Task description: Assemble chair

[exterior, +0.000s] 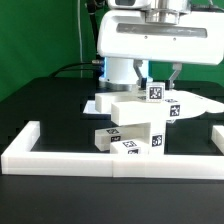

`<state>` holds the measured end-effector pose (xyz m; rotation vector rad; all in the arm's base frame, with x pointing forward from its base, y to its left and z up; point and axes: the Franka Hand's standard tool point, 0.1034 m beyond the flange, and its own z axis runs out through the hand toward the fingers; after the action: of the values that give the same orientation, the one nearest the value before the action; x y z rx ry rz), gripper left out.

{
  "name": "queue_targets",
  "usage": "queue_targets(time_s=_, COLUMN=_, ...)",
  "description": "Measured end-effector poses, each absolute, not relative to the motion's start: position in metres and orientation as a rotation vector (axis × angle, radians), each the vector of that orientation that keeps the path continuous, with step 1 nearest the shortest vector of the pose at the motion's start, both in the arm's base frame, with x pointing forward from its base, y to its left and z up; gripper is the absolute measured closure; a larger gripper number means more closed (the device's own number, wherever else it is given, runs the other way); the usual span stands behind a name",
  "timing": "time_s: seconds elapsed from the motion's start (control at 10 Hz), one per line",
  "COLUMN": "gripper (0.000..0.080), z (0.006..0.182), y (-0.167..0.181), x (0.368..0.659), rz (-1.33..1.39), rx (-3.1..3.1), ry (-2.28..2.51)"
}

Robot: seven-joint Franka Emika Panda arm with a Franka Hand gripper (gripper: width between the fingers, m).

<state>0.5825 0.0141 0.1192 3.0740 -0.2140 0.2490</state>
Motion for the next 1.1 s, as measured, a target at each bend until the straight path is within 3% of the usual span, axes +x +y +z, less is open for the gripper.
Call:
queue_targets(time_s=0.7, gripper=0.0515, z=0.1204, y=0.0202, x=0.5839, rz=0.256, rx=2.839, ry=-1.434)
queue_targets(time_s=0.9, gripper=0.0515, z=0.1203, y=0.0207, x=0.5839, rz=0.253, rx=2.804, ry=-1.513)
queue_targets(time_s=1.0, gripper=0.0439, z=0.1199, y=0.0206, x=0.5836, rz=0.253, rx=2.816, ry=-1.488)
queue_targets(time_s=1.1, gripper=0.0258, z=0.1199, y=0.0209, x=0.5836, rz=0.255, rx=2.845, ry=-1.422)
